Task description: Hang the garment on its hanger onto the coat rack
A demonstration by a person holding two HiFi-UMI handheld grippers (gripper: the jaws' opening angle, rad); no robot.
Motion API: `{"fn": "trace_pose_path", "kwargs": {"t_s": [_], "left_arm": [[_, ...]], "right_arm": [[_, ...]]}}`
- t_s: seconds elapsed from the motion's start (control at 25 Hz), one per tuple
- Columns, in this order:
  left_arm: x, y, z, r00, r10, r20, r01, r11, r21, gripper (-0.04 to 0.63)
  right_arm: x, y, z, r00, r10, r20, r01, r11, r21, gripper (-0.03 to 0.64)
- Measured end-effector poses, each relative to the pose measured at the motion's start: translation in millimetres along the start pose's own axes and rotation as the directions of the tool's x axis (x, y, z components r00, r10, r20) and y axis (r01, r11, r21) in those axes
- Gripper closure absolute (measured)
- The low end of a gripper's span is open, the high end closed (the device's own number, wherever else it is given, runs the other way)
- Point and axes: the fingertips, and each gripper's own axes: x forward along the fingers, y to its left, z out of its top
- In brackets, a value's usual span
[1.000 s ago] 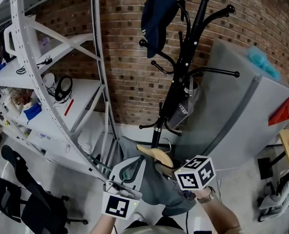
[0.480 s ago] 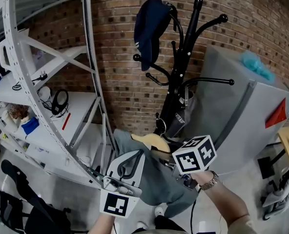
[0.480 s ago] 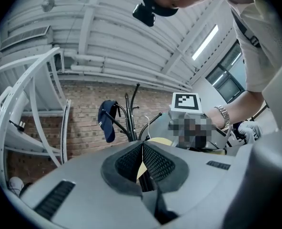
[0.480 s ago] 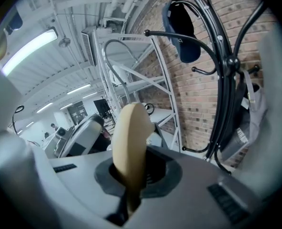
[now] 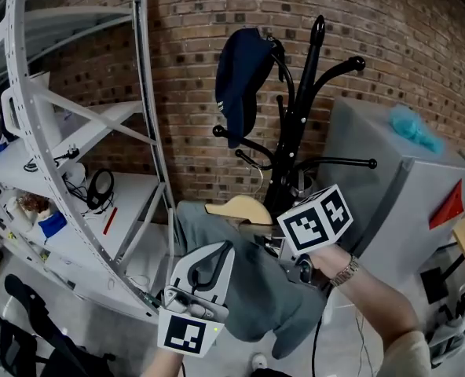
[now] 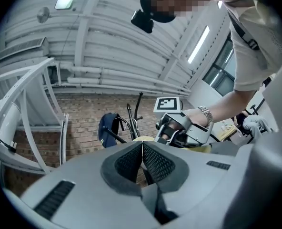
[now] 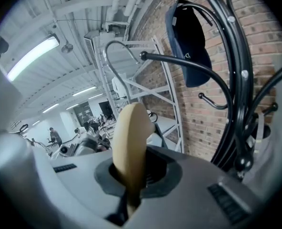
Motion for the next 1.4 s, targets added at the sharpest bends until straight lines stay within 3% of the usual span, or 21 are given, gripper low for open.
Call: {"fn": "trace_pose_path", "kwargs": {"t_s": [0.16,0.44,1.04,1.28,1.4], "left_arm": [[9,3,-6,1.000,0.015,0.001,-0.015,0.999,-0.029,0.594],[19,6,-26,1.000,0.016,-0.017,-0.016,1.000,-0.010,0.594],[28,1,-55,0.998,0.019,-0.058,-0.022,0.999,-0.047,0.594],[27,-4,-66,0.997,0.016,-0.079,-0.022,0.997,-0.068,0.594],[28,-9,-66,0.996,0.009,-0.083,-0.016,0.997,-0.080,0.594]], "right_arm": [[2,-14,37,1.000,0.012,0.015,-0.012,1.000,0.026,0.598],[15,-37,77,0.998,0.016,0.052,-0.018,0.999,0.046,0.598],[48,-67,46,1.000,-0.017,0.022,0.014,0.990,0.142,0.597],[47,-80,38,0.994,-0.102,0.033,0.095,0.981,0.169,0.597],[46,-97,27,0.977,-0.213,-0.012,0.212,0.961,0.180,0.595]]}}
